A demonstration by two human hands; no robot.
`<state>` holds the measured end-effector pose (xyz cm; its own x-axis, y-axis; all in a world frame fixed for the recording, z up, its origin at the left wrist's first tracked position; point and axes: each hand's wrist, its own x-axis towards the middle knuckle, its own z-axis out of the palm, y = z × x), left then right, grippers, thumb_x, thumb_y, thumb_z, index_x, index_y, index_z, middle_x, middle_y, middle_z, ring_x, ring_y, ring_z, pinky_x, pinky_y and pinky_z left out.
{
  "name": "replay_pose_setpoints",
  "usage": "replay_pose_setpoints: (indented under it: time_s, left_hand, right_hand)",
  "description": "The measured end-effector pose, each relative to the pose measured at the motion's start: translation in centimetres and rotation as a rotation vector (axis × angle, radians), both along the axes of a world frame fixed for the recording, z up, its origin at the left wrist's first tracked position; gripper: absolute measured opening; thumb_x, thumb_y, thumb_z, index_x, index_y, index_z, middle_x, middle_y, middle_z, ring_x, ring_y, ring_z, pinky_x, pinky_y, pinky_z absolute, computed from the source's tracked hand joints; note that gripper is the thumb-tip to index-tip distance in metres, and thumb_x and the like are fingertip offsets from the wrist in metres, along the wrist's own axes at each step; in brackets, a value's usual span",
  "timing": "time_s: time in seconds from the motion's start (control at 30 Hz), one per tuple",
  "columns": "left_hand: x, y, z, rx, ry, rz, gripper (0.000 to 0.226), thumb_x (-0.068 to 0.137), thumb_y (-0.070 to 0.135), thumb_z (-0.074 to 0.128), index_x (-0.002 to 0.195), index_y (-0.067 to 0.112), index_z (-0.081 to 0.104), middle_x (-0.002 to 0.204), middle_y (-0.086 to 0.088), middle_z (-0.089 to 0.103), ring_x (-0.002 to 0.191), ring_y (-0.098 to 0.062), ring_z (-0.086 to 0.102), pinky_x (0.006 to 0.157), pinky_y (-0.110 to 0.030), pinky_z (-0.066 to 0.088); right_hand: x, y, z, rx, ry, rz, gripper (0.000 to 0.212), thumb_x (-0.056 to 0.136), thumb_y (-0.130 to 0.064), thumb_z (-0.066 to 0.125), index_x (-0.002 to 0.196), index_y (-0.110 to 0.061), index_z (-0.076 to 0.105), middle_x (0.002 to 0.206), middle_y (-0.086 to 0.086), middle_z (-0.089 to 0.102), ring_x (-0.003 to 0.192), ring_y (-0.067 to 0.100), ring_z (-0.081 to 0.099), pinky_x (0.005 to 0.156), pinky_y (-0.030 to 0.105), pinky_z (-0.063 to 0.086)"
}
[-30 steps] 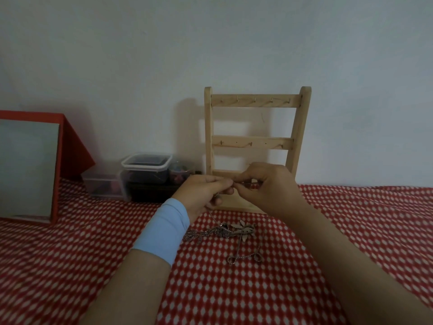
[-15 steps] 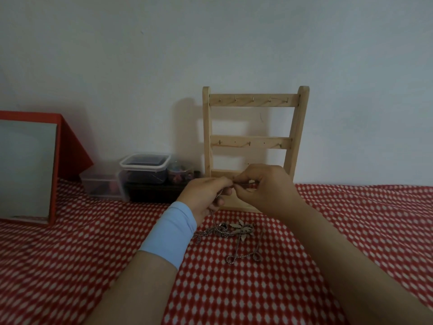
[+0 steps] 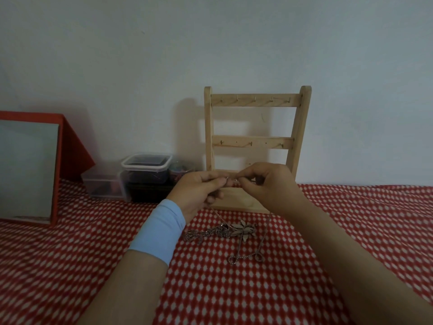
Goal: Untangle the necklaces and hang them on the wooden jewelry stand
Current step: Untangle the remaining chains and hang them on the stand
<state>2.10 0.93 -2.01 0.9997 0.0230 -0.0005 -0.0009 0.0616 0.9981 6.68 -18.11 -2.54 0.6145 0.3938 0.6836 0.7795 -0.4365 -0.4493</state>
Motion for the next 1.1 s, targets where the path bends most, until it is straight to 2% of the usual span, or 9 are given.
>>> replay_pose_setpoints:
  time_s: [0.13,0.27,0.33,0.4,0.5,0.6,0.7,0.87,1.1]
  left_hand:
    - [0.0,0.0,-0.2,-0.001,-0.002,0.009,0.015,0.09,0.012,0.067,0.103,0.011,0.075,0.088,-0.001,0.076,0.059,-0.005,0.056,0.051,-0.014,0.042]
    - [-0.1,-0.2,-0.2,0.077,-0.024,0.005,0.012,0.089,0.021,0.069,0.096,0.015,0.077,0.083,0.004,0.075,0.061,-0.005,0.054,0.072,-0.026,0.046]
    - [-0.1,-0.4,-0.1,0.107,-0.013,0.026,0.011,0.089,0.021,0.069,0.094,0.014,0.077,0.079,0.006,0.075,0.061,-0.006,0.054,0.073,-0.027,0.046]
    - [0.0,-0.6,-0.1,0.109,0.008,0.031,0.011,0.09,0.02,0.068,0.094,0.013,0.076,0.08,0.005,0.075,0.06,-0.006,0.053,0.069,-0.025,0.046]
    - [-0.1,-0.8,0.0,0.069,0.046,0.005,0.014,0.094,0.018,0.063,0.098,0.008,0.072,0.076,0.004,0.07,0.055,-0.004,0.051,0.054,-0.016,0.043]
    - [-0.1,-1.0,0.1,-0.002,0.076,-0.036,0.015,0.096,0.018,0.06,0.092,0.007,0.069,0.072,0.003,0.065,0.054,-0.004,0.05,0.047,-0.014,0.037]
    - [-0.1,-1.0,0.2,-0.044,0.085,-0.048,0.018,0.097,0.018,0.058,0.085,0.007,0.067,0.069,0.003,0.063,0.054,-0.004,0.049,0.045,-0.014,0.034]
    - [-0.2,-0.9,0.3,0.056,0.067,-0.04,0.022,0.098,0.018,0.058,0.082,0.008,0.067,0.062,0.006,0.062,0.052,-0.004,0.048,0.046,-0.014,0.035]
    - [-0.3,-0.8,0.3,0.059,0.052,-0.034,0.015,0.096,0.018,0.06,0.089,0.008,0.07,0.071,0.004,0.067,0.052,-0.003,0.051,0.046,-0.014,0.037]
  right_hand:
    - [-0.1,0.2,0.3,-0.013,0.051,0.012,0.011,0.092,-0.009,0.073,0.097,-0.014,0.08,0.074,-0.024,0.063,0.064,-0.009,0.06,0.058,0.006,0.044]
    - [0.0,0.1,0.4,-0.03,0.037,0.025,0.012,0.091,-0.011,0.074,0.098,-0.019,0.081,0.084,-0.017,0.068,0.07,-0.01,0.059,0.064,0.007,0.044]
    - [0.0,0.1,0.4,-0.041,0.019,0.04,0.012,0.091,-0.012,0.075,0.099,-0.019,0.081,0.085,-0.014,0.069,0.071,-0.007,0.059,0.065,0.008,0.044]
    - [0.0,0.2,0.4,-0.034,-0.001,0.04,0.012,0.09,-0.012,0.075,0.098,-0.018,0.081,0.083,-0.015,0.067,0.071,-0.007,0.058,0.065,0.008,0.044]
    - [-0.1,0.4,0.2,-0.009,-0.021,0.011,0.011,0.089,-0.014,0.077,0.097,-0.019,0.081,0.081,-0.022,0.065,0.072,-0.01,0.059,0.066,0.007,0.044]
    - [-0.1,0.5,-0.1,0.016,-0.018,0.0,0.012,0.087,-0.017,0.079,0.098,-0.02,0.081,0.08,-0.025,0.065,0.071,-0.009,0.06,0.065,0.007,0.045]
    - [-0.3,0.4,0.0,0.04,0.005,0.048,0.014,0.085,-0.017,0.081,0.099,-0.021,0.081,0.081,-0.02,0.069,0.07,-0.005,0.062,0.063,0.008,0.046]
    - [-0.3,0.3,0.2,-0.007,-0.099,0.072,0.014,0.086,-0.017,0.081,0.099,-0.02,0.081,0.078,-0.016,0.069,0.067,-0.004,0.061,0.061,0.007,0.045]
    - [-0.1,0.3,0.3,-0.088,-0.214,0.052,0.011,0.085,-0.014,0.08,0.096,-0.017,0.082,0.073,-0.009,0.07,0.062,-0.004,0.058,0.061,0.008,0.047]
